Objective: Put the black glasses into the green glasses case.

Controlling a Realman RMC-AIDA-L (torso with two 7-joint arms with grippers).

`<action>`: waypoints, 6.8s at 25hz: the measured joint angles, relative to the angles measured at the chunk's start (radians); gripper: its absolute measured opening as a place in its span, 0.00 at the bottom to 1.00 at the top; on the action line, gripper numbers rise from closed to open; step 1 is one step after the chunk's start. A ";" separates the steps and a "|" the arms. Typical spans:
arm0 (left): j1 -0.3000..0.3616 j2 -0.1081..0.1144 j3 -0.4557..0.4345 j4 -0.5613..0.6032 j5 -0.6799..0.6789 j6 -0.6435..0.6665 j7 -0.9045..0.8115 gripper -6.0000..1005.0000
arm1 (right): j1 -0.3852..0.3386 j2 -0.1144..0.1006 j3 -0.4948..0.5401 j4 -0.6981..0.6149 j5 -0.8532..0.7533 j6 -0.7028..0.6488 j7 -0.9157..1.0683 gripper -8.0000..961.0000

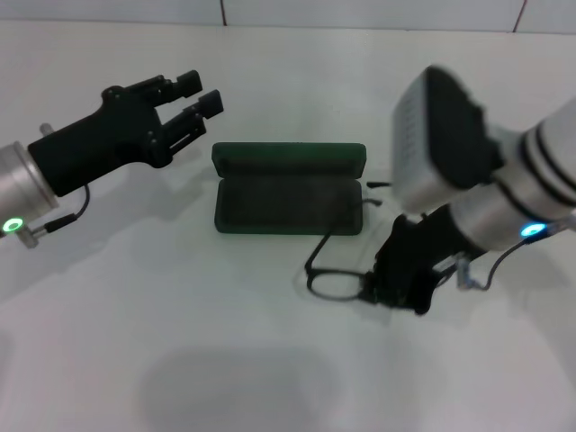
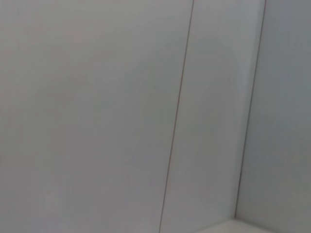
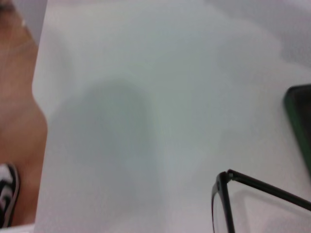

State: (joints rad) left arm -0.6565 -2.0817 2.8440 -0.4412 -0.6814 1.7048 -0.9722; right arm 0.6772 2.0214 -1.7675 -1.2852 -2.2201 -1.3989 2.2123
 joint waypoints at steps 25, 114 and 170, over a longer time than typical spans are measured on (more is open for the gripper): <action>-0.148 0.027 0.002 0.097 0.114 0.300 -0.261 0.41 | -0.280 0.002 0.436 0.529 0.877 -0.120 -1.492 0.14; -0.217 0.019 0.002 0.090 0.203 -0.366 -0.286 0.41 | -0.276 -0.058 0.254 0.662 1.255 0.220 -1.234 0.36; 0.119 0.049 -0.004 0.165 0.375 0.285 0.335 0.88 | -0.176 0.003 0.392 0.817 0.930 -0.138 -1.342 0.92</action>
State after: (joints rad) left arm -0.5370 -2.0329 2.8401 -0.2766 -0.3067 1.9894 -0.6371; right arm 0.5010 2.0243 -1.3751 -0.4678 -1.2900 -1.5371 0.8704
